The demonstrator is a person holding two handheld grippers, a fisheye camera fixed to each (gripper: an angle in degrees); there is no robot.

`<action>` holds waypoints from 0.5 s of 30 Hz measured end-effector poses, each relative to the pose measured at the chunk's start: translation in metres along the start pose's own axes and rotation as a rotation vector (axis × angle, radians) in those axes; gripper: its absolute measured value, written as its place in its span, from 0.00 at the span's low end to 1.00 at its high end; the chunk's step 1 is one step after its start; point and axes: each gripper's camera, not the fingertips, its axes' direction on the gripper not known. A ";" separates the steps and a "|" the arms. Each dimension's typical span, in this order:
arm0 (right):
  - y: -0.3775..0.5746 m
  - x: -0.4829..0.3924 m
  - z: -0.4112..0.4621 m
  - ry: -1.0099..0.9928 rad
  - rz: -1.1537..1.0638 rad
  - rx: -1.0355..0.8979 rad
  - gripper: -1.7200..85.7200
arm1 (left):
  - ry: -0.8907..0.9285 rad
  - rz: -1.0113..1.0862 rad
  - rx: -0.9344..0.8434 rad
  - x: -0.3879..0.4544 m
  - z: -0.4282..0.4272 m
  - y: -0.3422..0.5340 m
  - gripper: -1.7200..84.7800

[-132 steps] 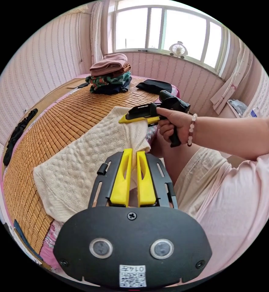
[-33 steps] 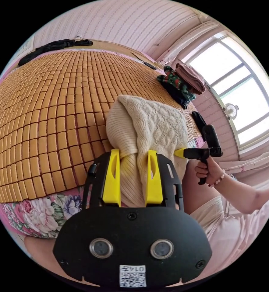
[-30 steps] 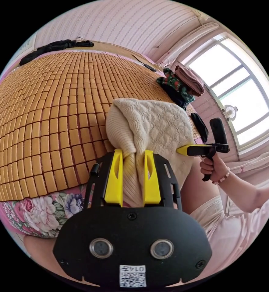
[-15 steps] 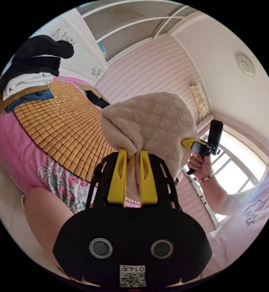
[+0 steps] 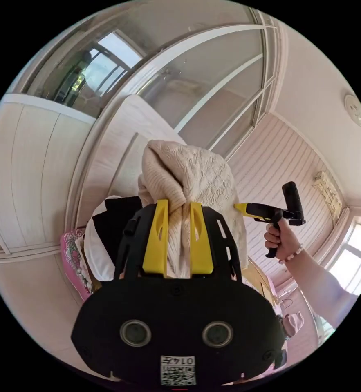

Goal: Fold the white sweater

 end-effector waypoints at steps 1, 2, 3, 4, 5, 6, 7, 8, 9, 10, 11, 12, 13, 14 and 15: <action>-0.010 0.020 0.031 0.018 0.087 -0.065 0.12 | -0.072 -0.055 -0.064 -0.025 0.033 -0.004 0.10; -0.015 0.034 0.067 0.015 0.140 -0.182 0.10 | -0.173 0.001 -0.152 -0.041 0.065 -0.001 0.10; -0.016 0.036 0.084 0.017 0.145 -0.234 0.08 | -0.249 0.062 -0.207 -0.045 0.080 0.003 0.09; -0.014 0.035 0.113 0.045 0.103 -0.304 0.06 | -0.324 0.198 -0.190 -0.046 0.092 0.011 0.09; -0.010 0.030 0.132 0.116 0.065 -0.305 0.05 | -0.336 0.234 -0.150 -0.047 0.091 0.015 0.09; -0.007 0.028 0.138 0.140 0.054 -0.293 0.04 | -0.329 0.233 -0.142 -0.048 0.091 0.016 0.09; -0.001 0.024 0.146 0.146 0.031 -0.280 0.02 | -0.306 0.218 -0.144 -0.050 0.091 0.018 0.09; 0.005 0.022 0.150 0.151 0.015 -0.269 0.02 | -0.292 0.219 -0.153 -0.050 0.091 0.021 0.09; 0.008 0.021 0.149 0.155 0.006 -0.265 0.01 | -0.286 0.232 -0.155 -0.049 0.090 0.023 0.10; 0.013 0.018 0.145 0.163 -0.019 -0.255 0.01 | -0.289 0.248 -0.144 -0.045 0.085 0.027 0.10; 0.020 0.015 0.137 0.163 -0.039 -0.243 0.01 | -0.295 0.260 -0.137 -0.040 0.076 0.030 0.11; 0.024 0.014 0.132 0.162 -0.049 -0.234 0.01 | -0.309 0.272 -0.133 -0.037 0.070 0.032 0.11; 0.036 0.011 0.120 0.161 -0.069 -0.208 0.01 | -0.368 0.310 -0.109 -0.029 0.054 0.039 0.10; 0.052 0.007 0.107 0.173 -0.088 -0.177 0.01 | -0.435 0.368 -0.051 -0.019 0.035 0.052 0.10; 0.061 0.005 0.101 0.183 -0.091 -0.168 0.01 | -0.454 0.399 -0.031 -0.014 0.024 0.060 0.10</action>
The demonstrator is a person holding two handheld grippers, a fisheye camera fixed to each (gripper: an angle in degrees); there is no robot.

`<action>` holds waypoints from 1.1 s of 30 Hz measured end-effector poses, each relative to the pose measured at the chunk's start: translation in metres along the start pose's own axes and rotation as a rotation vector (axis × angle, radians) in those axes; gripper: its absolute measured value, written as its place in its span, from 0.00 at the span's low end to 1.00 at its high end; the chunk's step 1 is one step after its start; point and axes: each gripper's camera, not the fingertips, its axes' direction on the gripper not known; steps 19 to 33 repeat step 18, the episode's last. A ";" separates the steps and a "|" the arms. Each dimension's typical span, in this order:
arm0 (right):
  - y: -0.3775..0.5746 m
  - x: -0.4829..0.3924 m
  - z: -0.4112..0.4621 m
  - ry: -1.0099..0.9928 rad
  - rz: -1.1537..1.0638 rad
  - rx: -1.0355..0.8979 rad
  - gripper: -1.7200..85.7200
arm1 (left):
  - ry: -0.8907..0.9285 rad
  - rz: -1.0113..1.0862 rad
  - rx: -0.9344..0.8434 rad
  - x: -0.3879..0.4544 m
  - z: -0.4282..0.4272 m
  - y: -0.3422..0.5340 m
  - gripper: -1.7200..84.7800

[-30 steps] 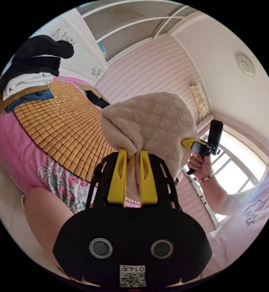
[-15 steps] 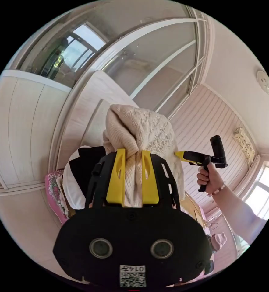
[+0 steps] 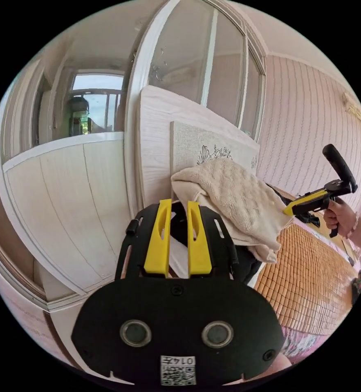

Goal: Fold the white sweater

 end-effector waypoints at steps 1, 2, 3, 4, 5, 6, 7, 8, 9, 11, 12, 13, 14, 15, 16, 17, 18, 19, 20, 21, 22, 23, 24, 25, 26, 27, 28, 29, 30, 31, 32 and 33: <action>0.026 -0.003 -0.010 0.004 0.010 0.018 0.01 | -0.012 0.040 0.012 0.008 -0.024 0.015 0.09; 0.057 -0.006 -0.019 -0.025 0.014 0.034 0.01 | 0.000 0.090 0.010 0.019 -0.048 0.032 0.09; 0.076 -0.008 -0.023 -0.043 0.013 0.040 0.01 | 0.007 0.124 0.006 0.027 -0.061 0.043 0.09; 0.118 -0.014 -0.030 -0.062 0.013 0.053 0.01 | 0.011 0.204 -0.001 0.047 -0.087 0.067 0.10; 0.167 -0.021 -0.035 -0.049 0.036 0.046 0.01 | 0.016 0.288 -0.009 0.070 -0.113 0.093 0.09; 0.193 -0.024 -0.036 -0.038 0.056 0.037 0.01 | 0.022 0.323 -0.018 0.082 -0.125 0.108 0.09; 0.250 -0.030 -0.037 -0.014 0.113 0.009 0.01 | 0.049 0.382 -0.037 0.107 -0.149 0.137 0.09; 0.311 -0.036 -0.037 0.009 0.210 -0.037 0.01 | 0.093 0.422 -0.067 0.133 -0.169 0.164 0.09; 0.343 -0.038 -0.037 0.010 0.267 -0.063 0.02 | 0.121 0.446 -0.083 0.147 -0.179 0.176 0.09; 0.471 -0.056 -0.044 -0.031 0.517 -0.147 0.03 | 0.244 0.504 -0.136 0.203 -0.210 0.216 0.10; 0.502 -0.062 -0.048 -0.035 0.586 -0.160 0.03 | 0.277 0.511 -0.140 0.217 -0.216 0.222 0.10; 0.561 -0.078 -0.062 -0.022 0.725 -0.158 0.05 | 0.353 0.535 -0.132 0.249 -0.230 0.233 0.10; 0.614 -0.096 -0.080 0.003 0.852 -0.120 0.06 | 0.429 0.585 -0.107 0.285 -0.245 0.241 0.10; 0.640 -0.107 -0.090 0.023 0.914 -0.087 0.07 | 0.464 0.615 -0.091 0.304 -0.252 0.244 0.10; 0.688 -0.128 -0.111 0.076 1.034 -0.018 0.07 | 0.529 0.687 -0.052 0.343 -0.267 0.250 0.09; 0.731 -0.149 -0.130 0.138 1.138 0.049 0.07 | 0.599 0.757 -0.009 0.381 -0.281 0.256 0.09; 0.751 -0.160 -0.138 0.175 1.185 0.080 0.08 | 0.632 0.787 0.010 0.400 -0.288 0.259 0.09; 0.751 -0.160 -0.138 0.175 1.185 0.080 0.08 | 0.632 0.787 0.010 0.400 -0.288 0.259 0.09; 0.751 -0.160 -0.138 0.175 1.185 0.080 0.08 | 0.632 0.787 0.010 0.400 -0.288 0.259 0.09; 0.751 -0.160 -0.138 0.175 1.185 0.080 0.08 | 0.632 0.787 0.010 0.400 -0.288 0.259 0.09; 0.751 -0.160 -0.138 0.175 1.185 0.080 0.08 | 0.632 0.787 0.010 0.400 -0.288 0.259 0.09; 0.751 -0.160 -0.138 0.175 1.185 0.080 0.08 | 0.632 0.787 0.010 0.400 -0.288 0.259 0.09; 0.751 -0.160 -0.138 0.175 1.185 0.080 0.08 | 0.632 0.787 0.010 0.400 -0.288 0.259 0.09; 0.751 -0.160 -0.138 0.175 1.185 0.080 0.08 | 0.632 0.787 0.010 0.400 -0.288 0.259 0.09; 0.751 -0.160 -0.138 0.175 1.185 0.080 0.08 | 0.632 0.787 0.010 0.400 -0.288 0.259 0.09; 0.751 -0.160 -0.138 0.175 1.185 0.080 0.08 | 0.632 0.787 0.010 0.400 -0.288 0.259 0.09; 0.751 -0.160 -0.138 0.175 1.185 0.080 0.08 | 0.632 0.787 0.010 0.400 -0.288 0.259 0.09; 0.751 -0.160 -0.138 0.175 1.185 0.080 0.08 | 0.632 0.787 0.010 0.400 -0.288 0.259 0.09; 0.751 -0.160 -0.138 0.175 1.185 0.080 0.08 | 0.632 0.787 0.010 0.400 -0.288 0.259 0.09; 0.751 -0.160 -0.138 0.175 1.185 0.080 0.08 | 0.632 0.787 0.010 0.400 -0.288 0.259 0.09; 0.751 -0.160 -0.138 0.175 1.185 0.080 0.08 | 0.632 0.787 0.010 0.400 -0.288 0.259 0.09; 0.751 -0.160 -0.138 0.175 1.185 0.080 0.08 | 0.632 0.787 0.010 0.400 -0.288 0.259 0.09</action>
